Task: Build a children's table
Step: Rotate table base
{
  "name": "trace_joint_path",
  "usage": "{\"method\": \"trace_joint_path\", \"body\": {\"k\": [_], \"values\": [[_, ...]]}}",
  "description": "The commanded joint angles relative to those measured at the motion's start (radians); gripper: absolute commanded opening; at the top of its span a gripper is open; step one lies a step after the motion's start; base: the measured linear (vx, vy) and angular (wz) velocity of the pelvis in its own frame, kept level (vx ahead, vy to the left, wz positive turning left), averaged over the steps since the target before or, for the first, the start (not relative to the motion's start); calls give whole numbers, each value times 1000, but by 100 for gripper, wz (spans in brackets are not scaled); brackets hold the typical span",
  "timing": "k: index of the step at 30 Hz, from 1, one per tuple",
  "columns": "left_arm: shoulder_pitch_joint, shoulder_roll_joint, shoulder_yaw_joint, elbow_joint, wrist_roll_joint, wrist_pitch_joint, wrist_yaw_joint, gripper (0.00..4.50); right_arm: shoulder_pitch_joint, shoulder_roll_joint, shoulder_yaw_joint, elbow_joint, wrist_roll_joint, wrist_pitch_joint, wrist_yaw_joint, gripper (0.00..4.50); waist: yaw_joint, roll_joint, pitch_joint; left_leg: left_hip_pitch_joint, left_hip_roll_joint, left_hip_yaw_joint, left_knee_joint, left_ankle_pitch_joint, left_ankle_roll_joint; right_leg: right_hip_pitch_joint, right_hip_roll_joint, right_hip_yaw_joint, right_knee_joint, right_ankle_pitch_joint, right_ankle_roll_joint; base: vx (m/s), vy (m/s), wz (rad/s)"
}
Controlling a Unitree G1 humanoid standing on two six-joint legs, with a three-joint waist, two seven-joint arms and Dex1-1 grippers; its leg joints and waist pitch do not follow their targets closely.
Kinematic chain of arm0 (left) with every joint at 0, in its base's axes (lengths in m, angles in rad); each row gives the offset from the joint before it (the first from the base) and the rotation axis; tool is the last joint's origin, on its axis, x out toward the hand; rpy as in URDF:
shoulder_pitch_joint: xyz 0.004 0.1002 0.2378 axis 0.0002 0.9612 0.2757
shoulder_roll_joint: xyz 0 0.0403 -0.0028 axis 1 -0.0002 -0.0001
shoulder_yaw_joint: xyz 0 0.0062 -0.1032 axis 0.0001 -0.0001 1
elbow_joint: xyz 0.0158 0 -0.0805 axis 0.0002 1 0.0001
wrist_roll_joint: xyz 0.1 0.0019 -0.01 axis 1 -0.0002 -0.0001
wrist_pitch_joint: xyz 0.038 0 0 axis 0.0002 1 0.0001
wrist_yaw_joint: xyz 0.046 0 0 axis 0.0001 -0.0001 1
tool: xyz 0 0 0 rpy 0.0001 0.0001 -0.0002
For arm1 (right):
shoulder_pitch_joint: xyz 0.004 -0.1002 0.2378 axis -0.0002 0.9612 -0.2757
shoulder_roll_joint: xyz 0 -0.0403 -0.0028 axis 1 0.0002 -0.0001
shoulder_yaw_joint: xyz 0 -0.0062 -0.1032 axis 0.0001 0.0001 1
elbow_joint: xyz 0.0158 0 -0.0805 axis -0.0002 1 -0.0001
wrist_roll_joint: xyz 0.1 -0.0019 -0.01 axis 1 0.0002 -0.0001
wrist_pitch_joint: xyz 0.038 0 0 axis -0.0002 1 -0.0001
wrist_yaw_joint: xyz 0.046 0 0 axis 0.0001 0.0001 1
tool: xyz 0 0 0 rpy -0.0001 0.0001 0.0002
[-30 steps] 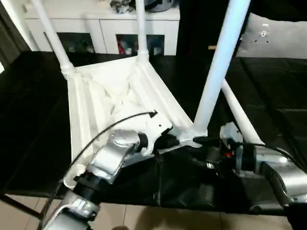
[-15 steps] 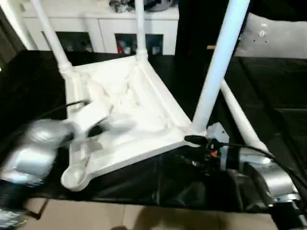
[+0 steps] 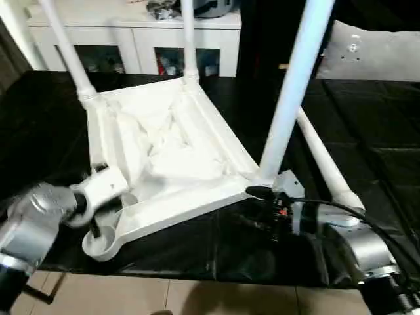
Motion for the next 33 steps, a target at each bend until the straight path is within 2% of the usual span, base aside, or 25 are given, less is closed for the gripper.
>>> {"method": "trace_joint_path", "body": {"k": [1,2,4,5,8,10,11,13,14,15,17,19,20,21,23,24,25,26,27,28,29,30,31,32,33], "values": [[31,3,-66,-49,-43,-13,-106,2,-31,13,5,64,-55,-13,-92,450,2,12,-37,0,52,-31,-87,-256,9,44,-93,52,-83,-364,-182,0,0,0],[32,1,-71,-54,-51,-14,-116,2,-39,17,5,75,-61,-20,-105,450,0,9,-35,11,54,-28,-86,-281,3,35,-92,54,-92,-399,-174,0,0,0],[25,-31,-81,-62,-83,-6,-131,2,-67,32,8,114,-82,-45,-146,450,-5,13,-36,11,52,-29,-85,-295,-4,36,-92,58,-91,-421,-166,0,0,0],[16,-56,-88,-68,-104,2,-139,2,-83,40,10,134,-91,-58,-163,450,-7,10,-36,11,54,-29,-85,-289,-7,36,-92,59,-88,-409,-168,0,0,0],[-14,-129,-125,-101,-167,37,-179,2,-131,72,13,195,-116,-99,-201,450,-4,11,-45,7,52,-25,-81,-223,-2,44,-90,60,-76,-287,-201,0,0,0],[-18,-143,-128,-106,-178,45,-183,2,-139,78,12,206,-118,-105,-209,450,-5,11,-47,3,50,-23,-77,-187,11,49,-88,60,-70,-229,-213,0,0,0],[-27,-163,-130,-105,-187,46,-183,2,-149,86,8,221,-119,-112,-219,450,-6,7,-48,1,49,-22,-76,-174,17,51,-89,60,-69,-211,-216,0,0,0],[-73,-257,-150,-59,-192,10,-159,2,-187,108,10,283,-132,-147,-251,450,-11,6,-53,-3,46,-20,-69,-120,34,54,-87,58,-63,-143,-234,0,0,0],[-81,-272,-154,-50,-191,2,-154,2,-192,112,10,292,-134,-152,-255,450,-10,6,-54,-3,44,-18,-66,-109,38,54,-87,58,-63,-133,-237,0,0,0],[-113,-339,-170,-7,-192,-19,-136,2,-214,127,12,334,-148,-181,-272,450,-8,6,-58,-5,44,-18,-62,-87,43,57,-88,59,-57,-94,-245,0,0,0],[-137,-388,-180,31,-186,-33,-112,2,-228,139,11,359,-155,-195,-281,450,-12,5,-53,-7,43,-17,-63,-99,49,56,-85,55,-64,-113,-244,0,0,0],[-157,-430,-195,66,-177,-54,-88,2,-238,150,8,374,-156,-203,-289,450,-11,1,-53,-9,45,-18,-62,-111,51,60,-89,56,-66,-154,-230,0,0,0],[-166,-451,-195,86,-174,-66,-69,2,-242,154,7,381,-157,-206,-292,450,-11,7,-54,-9,45,-19,-62,-111,51,60,-89,56,-65,-157,-229,0,0,0],[-182,-486,-193,124,-161,-86,-26,2,-249,160,7,393,-160,-215,-298,450,-16,3,-54,-10,46,-19,-63,-115,52,61,-88,54,-67,-161,-227,0,0,0],[-214,-541,-184,199,-123,-136,69,2,-259,167,4,407,-162,-227,-308,450,-17,7,-51,-5,43,-17,-60,-142,55,58,-85,53,-75,-200,-219,0,0,0],[-218,-548,-182,210,-119,-139,81,2,-260,167,2,407,-162,-228,-310,450,-18,5,-50,-8,43,-17,-60,-145,57,58,-85,53,-77,-212,-213,0,0,0],[-231,-568,-169,233,-112,-148,119,2,-266,163,-5,407,-161,-226,-320,450,-16,7,-51,-8,44,-19,-62,-151,56,60,-88,52,-77,-239,-203,0,0,0],[-244,-590,-153,259,-105,-156,160,2,-274,156,-16,408,-162,-220,-335,450,-18,6,-49,-4,43,-17,-62,-164,55,55,-84,51,-83,-270,-193,0,0,0],[-257,-609,-137,284,-98,-167,191,2,-288,144,-32,420,-169,-195,-366,450,-17,2,-51,-5,43,-18,-61,-160,52,58,-86,51,-82,-281,-189,0,0,0],[-263,-613,-134,295,-89,-181,207,2,-298,133,-45,430,-176,-176,-397,450,-17,-1,-52,-6,42,-18,-60,-152,54,58,-85,51,-82,-280,-188,0,0,0],[-263,-613,-134,295,-89,-181,207,2,-298,133,-45,430,-176,-176,-397,450,-16,1,-52,-7,42,-19,-60,-146,55,57,-86,51,-81,-280,-188,0,0,0],[-260,-614,-129,290,-91,-199,208,2,-317,119,-84,437,-166,-131,-446,450,-12,3,-53,-6,45,-19,-59,-131,58,56,-87,53,-80,-260,-187,0,0,0],[-260,-614,-129,290,-91,-199,208,2,-317,119,-84,437,-166,-131,-446,450,-12,3,-53,-6,45,-19,-59,-131,58,56,-87,53,-80,-260,-187,0,0,0],[-244,-612,-116,267,-110,-207,191,2,-344,99,-133,439,-154,-72,-501,450,-11,5,-61,-9,45,-19,-55,-80,66,58,-84,54,-65,-160,-207,0,0,0],[-232,-605,-112,247,-127,-209,166,2,-358,87,-151,439,-156,-45,-525,450,-7,7,-66,-6,47,-19,-52,-46,77,56,-83,54,-55,-83,-229,0,0,0]]}}
